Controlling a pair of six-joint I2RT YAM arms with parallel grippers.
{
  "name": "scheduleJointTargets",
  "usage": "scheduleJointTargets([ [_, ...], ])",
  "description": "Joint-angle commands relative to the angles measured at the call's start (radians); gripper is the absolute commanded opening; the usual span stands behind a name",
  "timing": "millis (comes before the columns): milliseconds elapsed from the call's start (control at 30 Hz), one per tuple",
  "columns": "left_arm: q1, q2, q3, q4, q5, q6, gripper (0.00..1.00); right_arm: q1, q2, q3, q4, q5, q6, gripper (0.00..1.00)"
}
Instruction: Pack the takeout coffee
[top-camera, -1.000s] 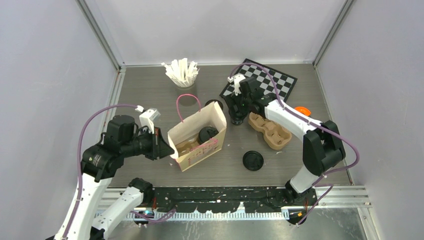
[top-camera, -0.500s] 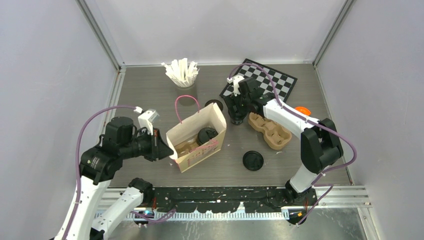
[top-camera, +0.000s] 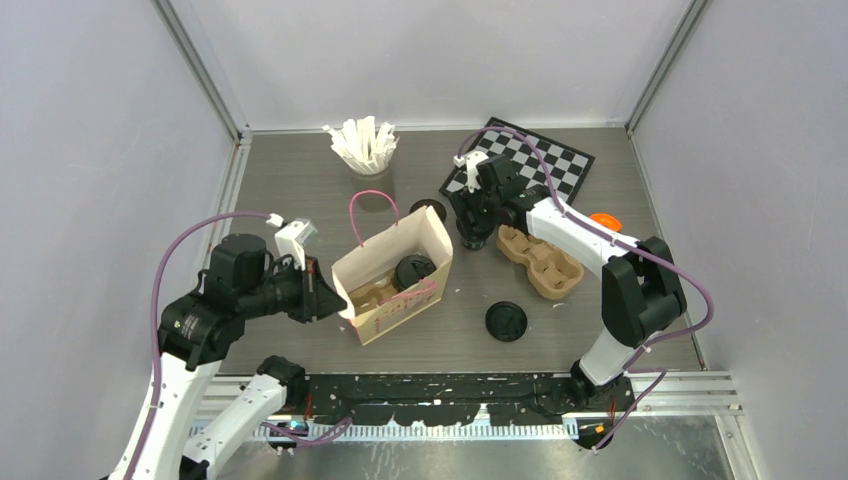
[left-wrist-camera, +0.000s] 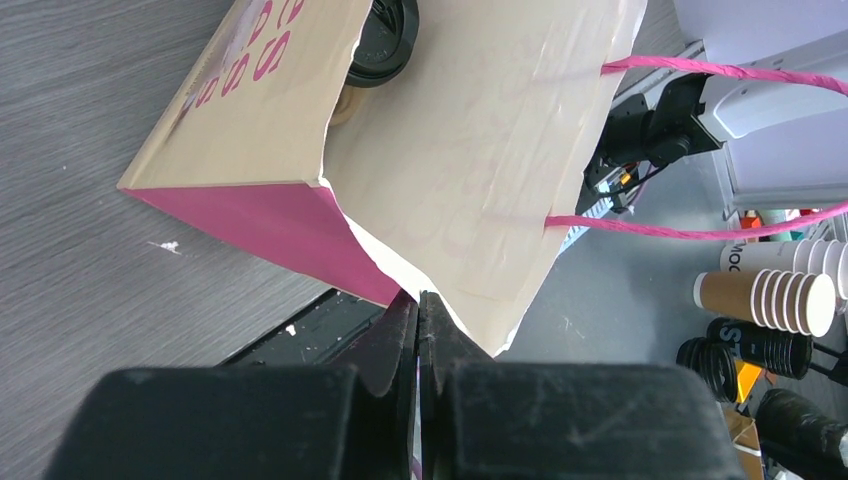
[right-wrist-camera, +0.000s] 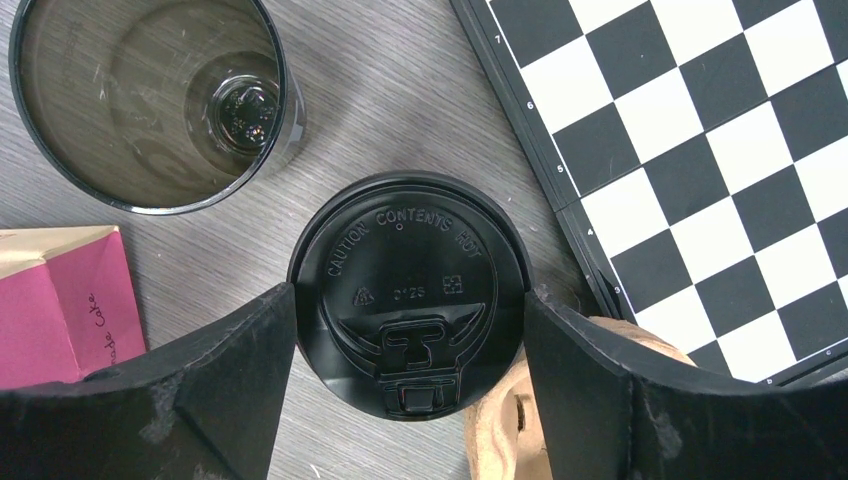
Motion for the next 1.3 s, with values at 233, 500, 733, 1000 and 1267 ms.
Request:
scheduleJointTargets([
  [233, -0.002, -0.031, -0.008, 0.088, -0.076, -0.098, 0.11, -0.003, -0.182, 0.141, -0.163, 0.026, 0.015, 0.77],
  [500, -0.002, 0.025, 0.092, 0.008, -0.268, -0.209, 0.29, 0.005, -0.304, 0.237, -0.287, 0.015, 0.054, 0.75],
  [733, -0.002, 0.072, 0.146, -0.043, -0.331, -0.313, 0.39, 0.018, -0.390, 0.268, -0.359, 0.016, 0.068, 0.76],
  [1000, -0.002, 0.133, 0.177, -0.140, -0.407, -0.345, 0.42, 0.029, -0.471, 0.301, -0.402, 0.005, 0.093, 0.76],
  [1267, -0.003, 0.199, 0.192, -0.107, -0.423, -0.277, 0.37, 0.077, -0.503, 0.332, -0.407, -0.009, 0.076, 0.75],
])
